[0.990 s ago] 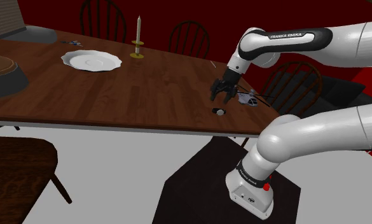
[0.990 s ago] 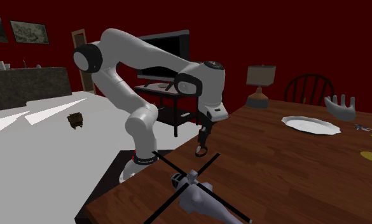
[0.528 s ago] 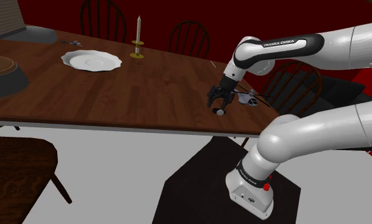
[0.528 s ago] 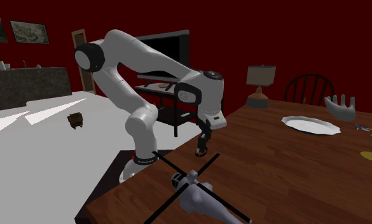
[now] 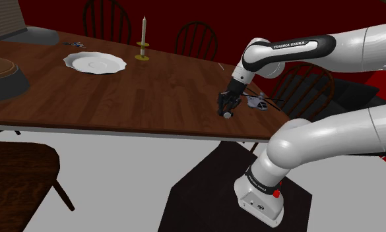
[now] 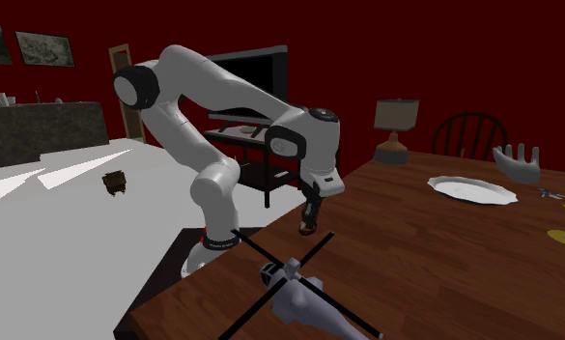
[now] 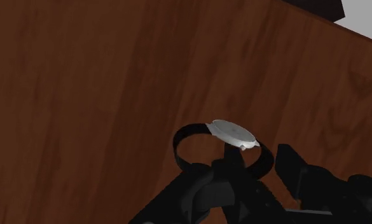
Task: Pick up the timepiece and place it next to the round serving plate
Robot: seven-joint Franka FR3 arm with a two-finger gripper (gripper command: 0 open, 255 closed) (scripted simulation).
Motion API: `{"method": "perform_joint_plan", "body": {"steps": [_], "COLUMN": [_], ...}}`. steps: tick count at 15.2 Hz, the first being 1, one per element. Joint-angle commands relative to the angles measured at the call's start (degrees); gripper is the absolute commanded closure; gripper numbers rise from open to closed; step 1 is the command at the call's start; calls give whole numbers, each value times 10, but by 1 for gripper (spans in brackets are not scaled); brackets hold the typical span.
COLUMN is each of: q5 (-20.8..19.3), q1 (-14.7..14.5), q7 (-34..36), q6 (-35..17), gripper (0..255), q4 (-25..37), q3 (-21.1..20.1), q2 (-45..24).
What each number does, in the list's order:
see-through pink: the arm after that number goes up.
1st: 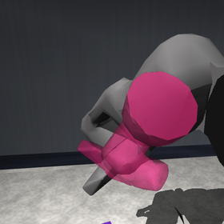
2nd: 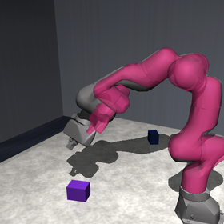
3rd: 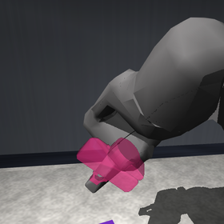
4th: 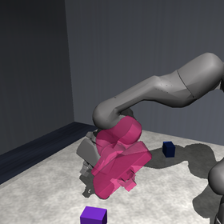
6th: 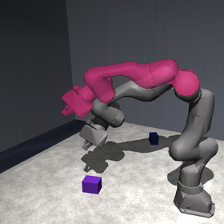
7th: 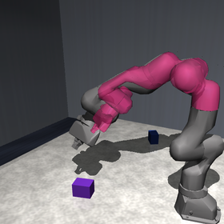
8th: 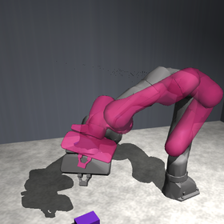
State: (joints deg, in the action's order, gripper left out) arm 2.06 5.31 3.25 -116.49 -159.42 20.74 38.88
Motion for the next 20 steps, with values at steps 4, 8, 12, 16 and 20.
{"method": "perform_joint_plan", "body": {"steps": [4, 8, 12, 16, 20], "q5": [0, 0, 0, 2, 3], "q1": [0, 0, 1, 1, 1], "q7": [0, 0, 9, 17, 25], "q6": [0, 0, 37, 72, 105], "gripper": [255, 255, 255, 255, 255], "q4": [0, 0, 21, 45, 70], "q3": [0, 0, -7, -14, -19], "q2": [0, 0, 16, 28, 38]}}
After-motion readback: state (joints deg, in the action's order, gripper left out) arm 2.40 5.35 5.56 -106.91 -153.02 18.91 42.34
